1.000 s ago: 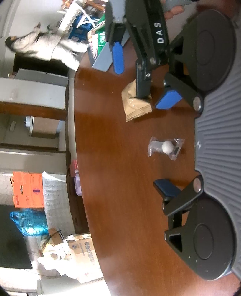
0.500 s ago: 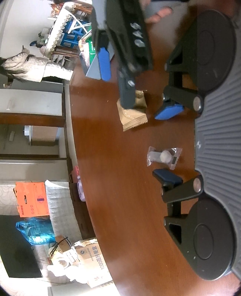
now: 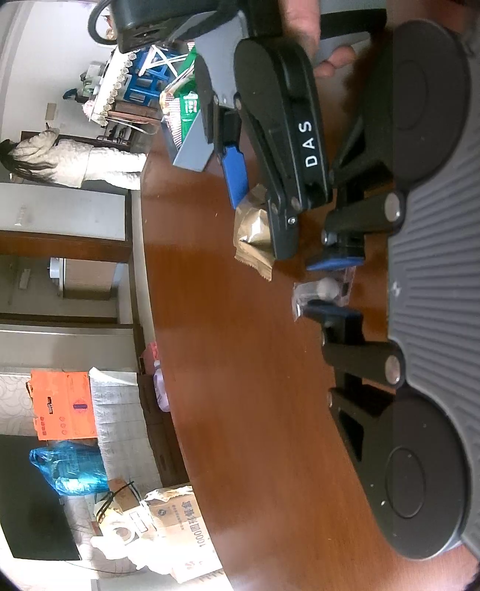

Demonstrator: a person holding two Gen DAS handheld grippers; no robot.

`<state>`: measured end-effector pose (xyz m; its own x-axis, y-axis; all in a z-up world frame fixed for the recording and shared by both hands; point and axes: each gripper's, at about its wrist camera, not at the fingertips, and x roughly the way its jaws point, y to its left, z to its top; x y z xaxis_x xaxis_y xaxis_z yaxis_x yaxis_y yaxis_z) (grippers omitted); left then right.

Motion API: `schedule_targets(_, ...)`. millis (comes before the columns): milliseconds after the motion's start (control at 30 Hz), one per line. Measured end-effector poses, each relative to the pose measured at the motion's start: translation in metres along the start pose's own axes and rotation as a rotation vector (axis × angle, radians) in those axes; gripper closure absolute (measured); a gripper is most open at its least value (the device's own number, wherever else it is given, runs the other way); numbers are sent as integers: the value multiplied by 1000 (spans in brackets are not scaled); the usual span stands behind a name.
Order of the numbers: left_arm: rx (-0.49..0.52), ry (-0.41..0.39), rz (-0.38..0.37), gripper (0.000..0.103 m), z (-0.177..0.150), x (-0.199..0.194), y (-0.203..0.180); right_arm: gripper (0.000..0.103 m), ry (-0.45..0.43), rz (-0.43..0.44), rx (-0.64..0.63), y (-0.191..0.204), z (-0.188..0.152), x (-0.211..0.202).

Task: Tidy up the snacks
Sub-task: 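Close the right tool on the brown wrapped packet, then carry the white candy and brown packet over the grey box with both tools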

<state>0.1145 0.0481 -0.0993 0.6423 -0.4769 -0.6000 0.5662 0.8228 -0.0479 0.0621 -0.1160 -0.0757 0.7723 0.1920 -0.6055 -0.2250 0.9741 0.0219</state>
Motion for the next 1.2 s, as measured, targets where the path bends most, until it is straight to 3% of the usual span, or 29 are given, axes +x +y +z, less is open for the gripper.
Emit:
schedule_targets(533, -8, -14, 26, 86, 4, -6, 1, 44, -39, 3, -22, 3, -6, -22)
schedule_targets(1200, 75, -25, 26, 86, 24, -34, -34, 44, -74, 19, -11, 5, 1, -68)
